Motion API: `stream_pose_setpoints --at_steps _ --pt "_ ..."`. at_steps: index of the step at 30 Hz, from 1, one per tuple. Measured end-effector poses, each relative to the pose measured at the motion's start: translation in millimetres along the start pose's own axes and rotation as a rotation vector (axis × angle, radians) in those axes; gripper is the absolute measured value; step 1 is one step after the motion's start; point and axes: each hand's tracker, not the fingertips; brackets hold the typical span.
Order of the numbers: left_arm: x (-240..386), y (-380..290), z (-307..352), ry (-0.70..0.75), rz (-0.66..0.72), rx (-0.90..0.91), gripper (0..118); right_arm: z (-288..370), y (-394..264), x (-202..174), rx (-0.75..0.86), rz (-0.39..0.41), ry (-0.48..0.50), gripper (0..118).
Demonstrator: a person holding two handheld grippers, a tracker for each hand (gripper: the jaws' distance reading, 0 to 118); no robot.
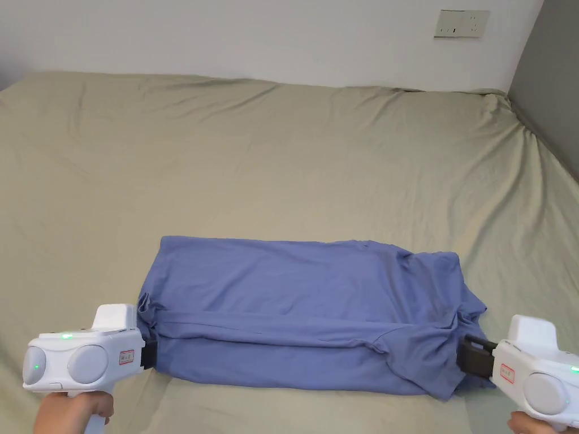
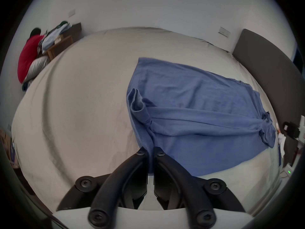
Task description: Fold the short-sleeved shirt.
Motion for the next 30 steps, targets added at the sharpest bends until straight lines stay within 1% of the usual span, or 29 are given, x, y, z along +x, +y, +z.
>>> stream_pose_setpoints --at_steps 1,2,4,5,6,7,8,9,10,11,12,13,14,17,21,24,26,28,30 --pt "0.1 1.2 5.6 -0.004 0.0 0.007 5 -11.5 -2.9 -0.1 -0.039 0.007 -0.004 102" --pt "-0.4 2.4 9.3 -0.007 0.004 0.016 5 -19.9 -5.4 -0.1 -0.063 -0.007 -0.003 101" --pt "-1.8 5.1 15.2 -0.019 0.015 0.029 5 -41.3 -11.2 0.8 -0.127 -0.026 0.029 99" --pt "-2.6 6.2 16.7 -0.017 0.018 0.032 5 -48.4 -13.5 0.1 -0.151 -0.032 0.044 90" --pt "-3.6 6.7 17.9 -0.018 0.021 0.035 5 -53.9 -15.1 -1.1 -0.176 -0.039 0.049 79" --pt "-4.5 6.8 18.6 -0.016 0.025 0.036 5 -62.8 -16.7 1.9 -0.173 -0.061 0.069 75" --pt "-5.8 6.2 19.3 -0.011 0.031 0.037 5 -59.4 -16.7 2.9 -0.131 -0.075 0.085 74" --pt "-8.0 5.5 18.3 -0.009 0.037 0.038 5 -54.0 -14.7 2.1 -0.121 -0.068 0.081 74" --pt "-10.4 4.4 18.3 -0.006 0.047 0.039 5 -51.6 -12.2 1.5 -0.12 -0.061 0.116 65" --pt "-12.5 3.4 18.5 -0.005 0.065 0.039 5 -40.6 -13.3 -7.2 -0.121 -0.047 0.14 35" --pt "-15.3 2.3 18.9 -0.008 0.089 0.039 5 -34.1 -12.5 -12.2 -0.111 -0.025 0.122 14" --pt "-18.5 1.4 19.6 -0.014 0.116 0.04 5 -28.9 -11.2 -14.7 -0.091 0.025 0.1 14" --pt "-21.9 0.0 20.9 -0.019 0.143 0.044 5 -22.1 -10.9 -14.3 -0.059 0.031 0.099 14" --pt "-31.8 -4.6 29.1 -0.032 0.203 0.059 5 3.7 -10.1 -2.0 -0.026 -0.018 0.118 14" --pt "-40.3 -15.0 47.4 -0.054 0.238 0.072 4 42.1 -15.6 17.8 0.029 -0.012 0.102 14" --pt "-42.4 -31.1 64.3 -0.054 0.234 0.073 4 65.8 -28.1 33.9 0.033 -0.028 0.119 14" --pt "-45.5 -46.9 75.8 -0.033 0.21 0.062 4 79.1 -42.5 40.6 0.033 -0.028 0.112 14" --pt "-51.9 -64.3 84.7 -0.025 0.2 0.046 4 97.9 -60.2 40.9 0.018 -0.038 0.108 14" --pt "-57.7 -80.4 90.7 -0.019 0.2 0.022 4 102.7 -79.8 45.3 -0.006 -0.052 0.119 14"
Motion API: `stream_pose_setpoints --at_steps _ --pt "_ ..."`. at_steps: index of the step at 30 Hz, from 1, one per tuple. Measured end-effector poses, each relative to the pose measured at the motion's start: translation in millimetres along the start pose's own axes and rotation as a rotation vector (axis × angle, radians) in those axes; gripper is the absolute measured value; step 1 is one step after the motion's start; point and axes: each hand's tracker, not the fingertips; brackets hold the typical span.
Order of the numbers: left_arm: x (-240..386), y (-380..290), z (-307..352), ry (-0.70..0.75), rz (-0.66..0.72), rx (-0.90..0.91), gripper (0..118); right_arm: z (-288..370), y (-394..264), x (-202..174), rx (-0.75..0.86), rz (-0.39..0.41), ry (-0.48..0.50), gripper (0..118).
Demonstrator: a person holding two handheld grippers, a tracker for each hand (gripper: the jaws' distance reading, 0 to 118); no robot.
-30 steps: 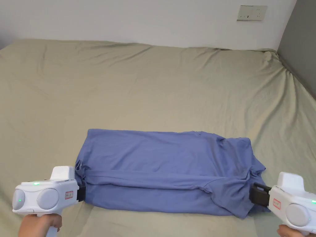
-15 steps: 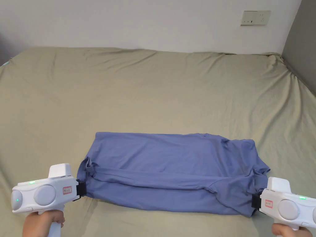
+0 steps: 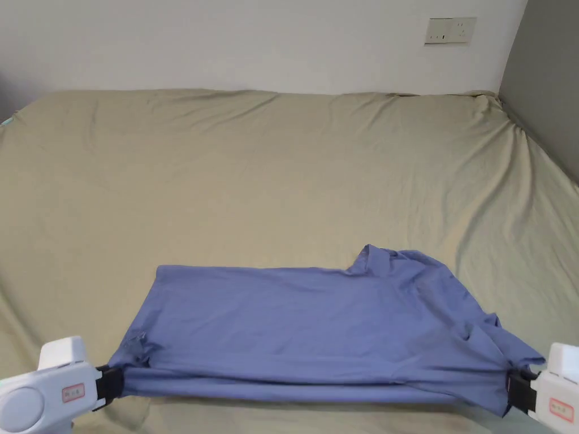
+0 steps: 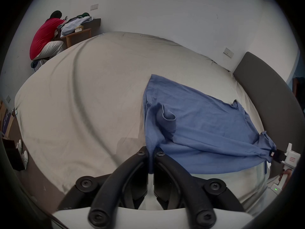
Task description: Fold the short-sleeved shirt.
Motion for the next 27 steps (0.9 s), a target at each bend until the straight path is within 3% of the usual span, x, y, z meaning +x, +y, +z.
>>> stream_pose_setpoints --at_steps 6,10,15,16,20,27 --pt "-21.8 -28.1 -23.5 0.011 0.067 -0.089 4 -30.3 -45.9 8.0 -0.091 -0.015 -0.017 14" --pt "-12.0 -42.5 -47.0 0.08 -0.001 -0.153 4 -55.6 -64.1 15.0 -0.153 -0.112 -0.03 14" --pt "2.7 -33.1 -40.6 0.11 -0.022 -0.141 7 -32.9 -47.2 -4.1 -0.133 -0.077 -0.069 18" --pt "6.0 -28.9 -34.3 0.109 -0.022 -0.141 15 -24.6 -42.0 -7.9 -0.114 -0.06 -0.083 29" --pt "25.7 -5.8 9.6 -0.06 0.02 0.052 116 16.7 -3.9 -23.2 0.112 -0.002 -0.034 113" --pt "94.2 30.6 86.3 -0.107 -0.125 0.496 117 91.3 55.2 -68.0 0.511 0.104 0.03 115"
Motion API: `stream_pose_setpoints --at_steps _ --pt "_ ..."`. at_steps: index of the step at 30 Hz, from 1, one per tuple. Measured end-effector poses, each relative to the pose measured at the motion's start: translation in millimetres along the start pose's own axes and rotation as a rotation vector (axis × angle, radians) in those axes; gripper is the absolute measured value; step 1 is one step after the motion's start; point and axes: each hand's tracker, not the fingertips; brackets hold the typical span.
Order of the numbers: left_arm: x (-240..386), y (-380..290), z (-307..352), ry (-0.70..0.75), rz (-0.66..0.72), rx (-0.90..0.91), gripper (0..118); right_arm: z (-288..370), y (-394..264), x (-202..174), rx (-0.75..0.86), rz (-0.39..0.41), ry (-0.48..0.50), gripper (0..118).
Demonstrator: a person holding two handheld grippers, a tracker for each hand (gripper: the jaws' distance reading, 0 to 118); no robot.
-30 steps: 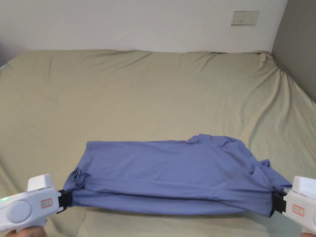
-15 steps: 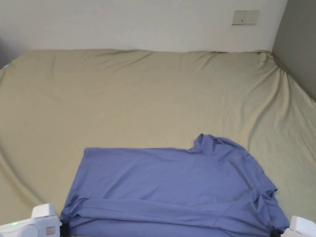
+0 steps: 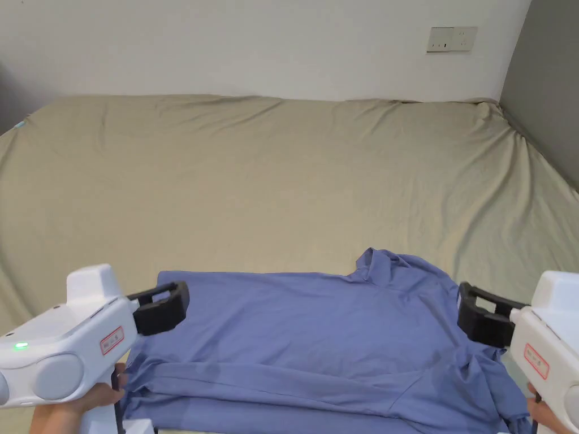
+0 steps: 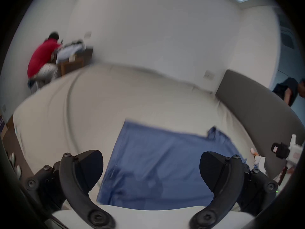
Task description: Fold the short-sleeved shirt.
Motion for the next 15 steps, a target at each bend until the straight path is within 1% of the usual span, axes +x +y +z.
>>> stream_pose_setpoints --at_steps 3,5,6,7,8,9,10,11,12,13,14,15 --pt "22.9 10.1 12.2 0.024 -0.057 0.16 117 8.6 16.7 -16.2 0.093 0.032 0.004 115" --pt "32.3 11.9 13.2 0.029 -0.077 0.213 117 11.4 21.1 -23.8 0.141 0.05 -0.002 113" --pt "36.7 12.5 13.3 0.03 -0.087 0.23 116 11.3 21.8 -27.8 0.156 0.065 -0.009 111" --pt "39.6 12.1 13.3 0.029 -0.089 0.231 112 11.2 22.0 -31.4 0.165 0.076 -0.023 106" --pt "41.0 11.1 11.1 0.028 -0.088 0.242 97 11.8 21.5 -34.9 0.177 0.089 -0.033 92" --pt "43.0 9.4 11.1 0.02 -0.092 0.255 76 12.1 20.3 -37.8 0.192 0.103 -0.042 75" --pt "44.6 7.6 10.6 0.017 -0.093 0.264 53 11.1 19.8 -40.1 0.194 0.114 -0.051 51" --pt "46.5 6.1 7.5 0.016 -0.1 0.262 40 9.6 19.2 -41.9 0.195 0.124 -0.051 42" --pt "46.7 5.4 2.2 0.016 -0.112 0.245 40 6.8 18.4 -42.6 0.198 0.131 -0.059 42" --pt "48.2 4.0 -0.5 0.016 -0.123 0.225 4 6.2 17.8 -43.8 0.198 0.13 -0.061 15" --pt "46.5 3.0 -3.6 0.009 -0.124 0.219 0 3.7 17.7 -42.4 0.201 0.129 -0.055 2" --pt "45.7 2.8 -6.3 -0.006 -0.12 0.21 0 1.3 18.8 -42.3 0.195 0.128 -0.045 2"
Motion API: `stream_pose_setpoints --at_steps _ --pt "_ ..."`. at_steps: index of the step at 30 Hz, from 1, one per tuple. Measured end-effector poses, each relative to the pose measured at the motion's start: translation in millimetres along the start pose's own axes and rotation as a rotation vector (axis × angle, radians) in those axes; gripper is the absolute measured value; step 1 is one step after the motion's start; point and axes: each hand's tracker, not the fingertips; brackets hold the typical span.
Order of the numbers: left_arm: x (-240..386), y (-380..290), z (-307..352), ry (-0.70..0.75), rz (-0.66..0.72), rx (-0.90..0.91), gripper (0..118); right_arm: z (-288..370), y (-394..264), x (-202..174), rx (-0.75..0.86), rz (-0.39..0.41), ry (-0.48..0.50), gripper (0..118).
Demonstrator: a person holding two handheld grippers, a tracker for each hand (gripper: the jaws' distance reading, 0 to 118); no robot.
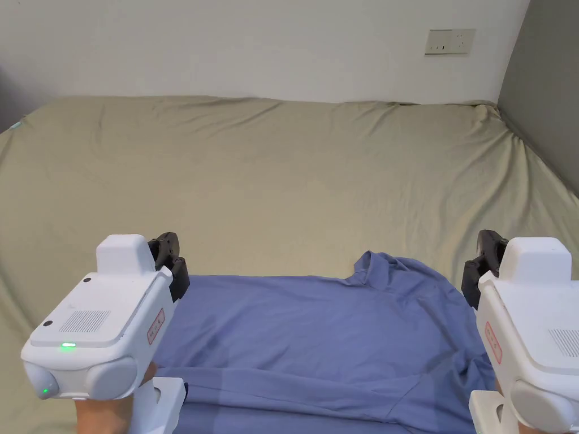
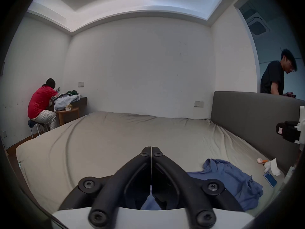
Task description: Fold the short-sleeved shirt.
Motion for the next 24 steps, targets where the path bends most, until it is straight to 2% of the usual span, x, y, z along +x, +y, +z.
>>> stream_pose_setpoints --at_steps 4,7,10,12,16,19,20,21,22,23,24 --pt "-7.2 0.6 -22.3 0.022 -0.003 -0.046 0 -9.0 2.0 0.3 -0.004 -0.007 -0.013 1" --pt "-23.7 5.0 -59.0 0.006 0.002 -0.172 0 -19.6 4.5 0.9 -0.008 -0.012 -0.01 1" --pt "-52.3 10.1 -110.6 -0.076 0.079 -0.334 0 -34.6 6.3 -0.4 -0.013 -0.004 -0.015 1" --pt "-69.6 7.8 -148.3 -0.061 0.117 -0.423 0 -45.6 6.2 -0.3 -0.021 -0.003 -0.016 1" --pt "-92.0 -6.7 -212.2 -0.031 0.064 -0.544 0 -67.9 3.3 -1.8 -0.04 -0.004 -0.024 1" --pt "-113.1 -27.7 -259.9 -0.035 0.086 -0.642 1 -85.8 -1.5 -2.9 -0.065 0.002 -0.028 1" --pt "-119.3 -35.5 -273.8 -0.026 0.102 -0.671 8 -91.9 -3.6 -3.1 -0.075 0.003 -0.028 1" --pt "-119.7 -42.4 -280.8 -0.027 0.103 -0.715 20 -97.9 -5.9 -3.5 -0.084 0.003 -0.032 1" --pt "-122.1 -49.8 -288.7 -0.016 0.107 -0.732 44 -103.2 -8.0 -3.6 -0.093 0.005 -0.033 1" --pt "-123.8 -57.0 -295.5 -0.011 0.102 -0.748 82 -107.3 -10.5 -3.2 -0.101 0.007 -0.034 1" --pt "-124.6 -64.7 -302.5 0.002 0.104 -0.776 104 -112.1 -13.8 -2.9 -0.111 0.008 -0.04 1"
